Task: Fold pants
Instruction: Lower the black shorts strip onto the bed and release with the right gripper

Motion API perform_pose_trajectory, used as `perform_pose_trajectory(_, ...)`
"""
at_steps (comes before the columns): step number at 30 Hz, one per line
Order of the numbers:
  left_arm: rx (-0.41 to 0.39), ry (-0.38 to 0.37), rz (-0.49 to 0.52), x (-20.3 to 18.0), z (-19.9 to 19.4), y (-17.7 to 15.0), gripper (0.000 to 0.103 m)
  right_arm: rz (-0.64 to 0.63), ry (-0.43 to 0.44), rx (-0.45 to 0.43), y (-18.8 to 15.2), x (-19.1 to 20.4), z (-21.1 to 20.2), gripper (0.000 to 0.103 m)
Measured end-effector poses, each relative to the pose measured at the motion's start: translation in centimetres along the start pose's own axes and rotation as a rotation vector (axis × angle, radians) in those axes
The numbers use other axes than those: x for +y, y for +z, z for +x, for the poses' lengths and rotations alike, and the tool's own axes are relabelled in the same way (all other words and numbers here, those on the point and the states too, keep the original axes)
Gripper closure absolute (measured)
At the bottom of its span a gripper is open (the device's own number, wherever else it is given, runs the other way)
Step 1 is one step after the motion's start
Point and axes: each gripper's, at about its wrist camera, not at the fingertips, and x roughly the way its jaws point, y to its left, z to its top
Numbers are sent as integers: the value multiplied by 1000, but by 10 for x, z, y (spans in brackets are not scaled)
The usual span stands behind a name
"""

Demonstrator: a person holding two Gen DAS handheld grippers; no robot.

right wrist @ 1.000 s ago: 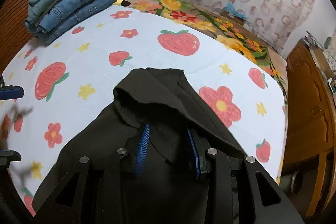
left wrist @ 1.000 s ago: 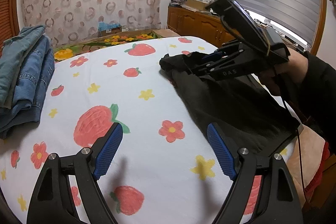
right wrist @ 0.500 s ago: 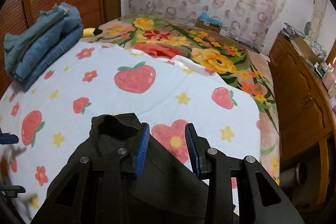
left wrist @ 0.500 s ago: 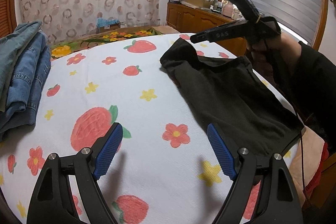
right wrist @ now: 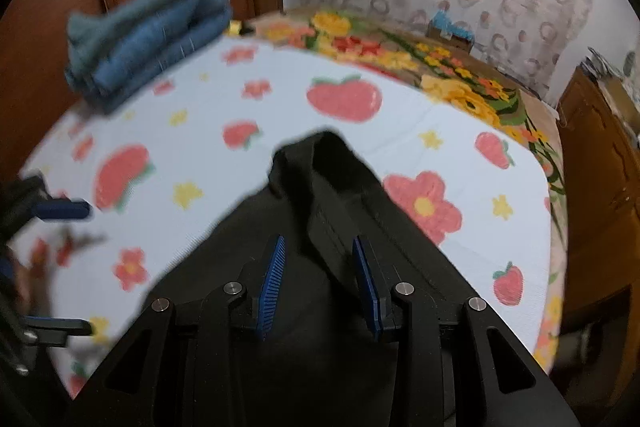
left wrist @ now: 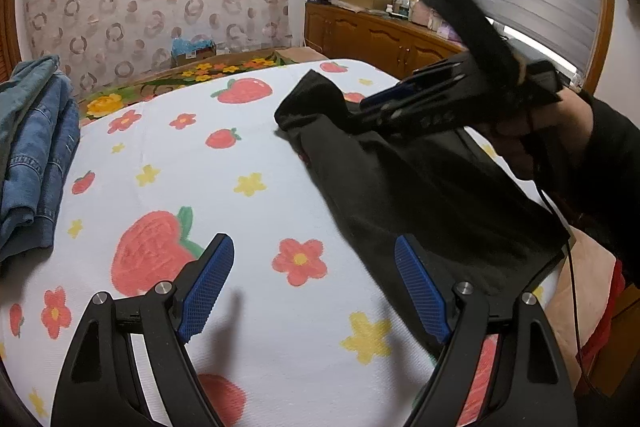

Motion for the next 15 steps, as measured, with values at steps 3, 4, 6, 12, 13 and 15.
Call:
perform_pose_trajectory(3,7,2,-8,0,1,-1,20,-13,-52,39,6,-8,22,67)
perform_pose_trajectory(4,6,-2,-11,0,0,-2,20,17,-49,28,8,-16,23,67)
perform_pose_trajectory(6,6,-5,-11,-2,-1,-3,20,65,-130,20,14,-30,25,67)
perform_pose_trajectory(12,5,-1,4,-11,-5,-7,20,201,-216,-34,9,-66,12,67)
perform_pose_trajectory(13,3,0,4,-12,-6,-7,20,217,-203,-46,7,-64,8,67)
perform_pose_trajectory(15,0,1,5,-14,-7,-8,20,233,-205,-66,-2,-62,-3,67)
